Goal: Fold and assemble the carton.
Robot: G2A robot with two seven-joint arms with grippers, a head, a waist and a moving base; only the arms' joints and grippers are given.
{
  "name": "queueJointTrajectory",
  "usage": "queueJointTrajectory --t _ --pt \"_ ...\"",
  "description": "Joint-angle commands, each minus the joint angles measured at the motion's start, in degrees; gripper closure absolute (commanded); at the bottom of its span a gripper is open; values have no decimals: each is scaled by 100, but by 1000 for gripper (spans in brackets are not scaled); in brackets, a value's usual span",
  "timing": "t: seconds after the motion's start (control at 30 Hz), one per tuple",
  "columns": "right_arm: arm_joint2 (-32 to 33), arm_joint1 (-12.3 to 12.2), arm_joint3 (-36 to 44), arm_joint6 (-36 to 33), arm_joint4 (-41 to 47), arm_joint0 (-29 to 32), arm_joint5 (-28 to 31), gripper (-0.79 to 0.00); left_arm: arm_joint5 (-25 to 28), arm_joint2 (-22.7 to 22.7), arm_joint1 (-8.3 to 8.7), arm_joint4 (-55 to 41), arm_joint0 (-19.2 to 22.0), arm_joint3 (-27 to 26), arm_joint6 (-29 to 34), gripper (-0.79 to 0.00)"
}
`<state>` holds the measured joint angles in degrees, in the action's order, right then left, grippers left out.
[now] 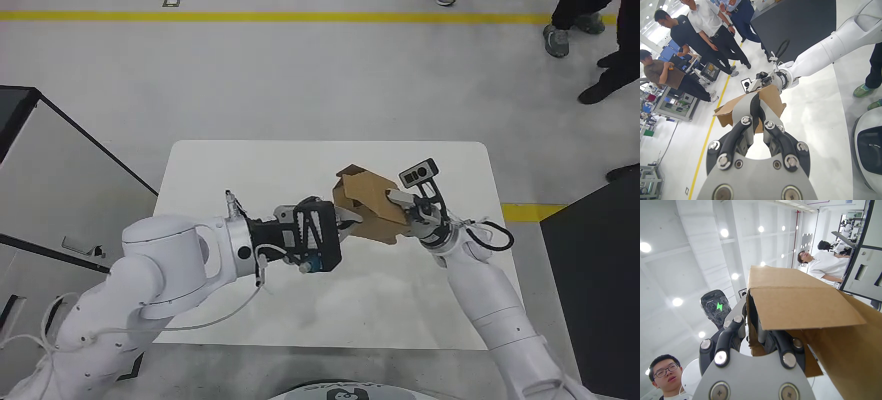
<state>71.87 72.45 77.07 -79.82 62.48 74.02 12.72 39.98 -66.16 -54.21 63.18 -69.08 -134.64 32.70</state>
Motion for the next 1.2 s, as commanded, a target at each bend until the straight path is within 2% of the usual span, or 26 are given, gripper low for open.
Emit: queueJointTrajectory --t 0.0,0.17,0.33,0.63,1.17 --pt "19 -3 12 -9 -2 15 -6 0 -10 -113 16 -5 -68 8 36 0" --pt "34 -5 64 -57 5 49 -48 0 19 -337 47 82 -174 36 47 0" --pt "37 -14 80 -73 -106 67 -101 0 20 -352 44 124 -140 36 -76 0" --pt "40 -35 149 -17 -376 84 -156 0 43 -34 -13 102 220 0 -226 0" --pt "20 -49 226 -13 -486 112 -174 0 30 561 -132 155 818 110 -129 0"
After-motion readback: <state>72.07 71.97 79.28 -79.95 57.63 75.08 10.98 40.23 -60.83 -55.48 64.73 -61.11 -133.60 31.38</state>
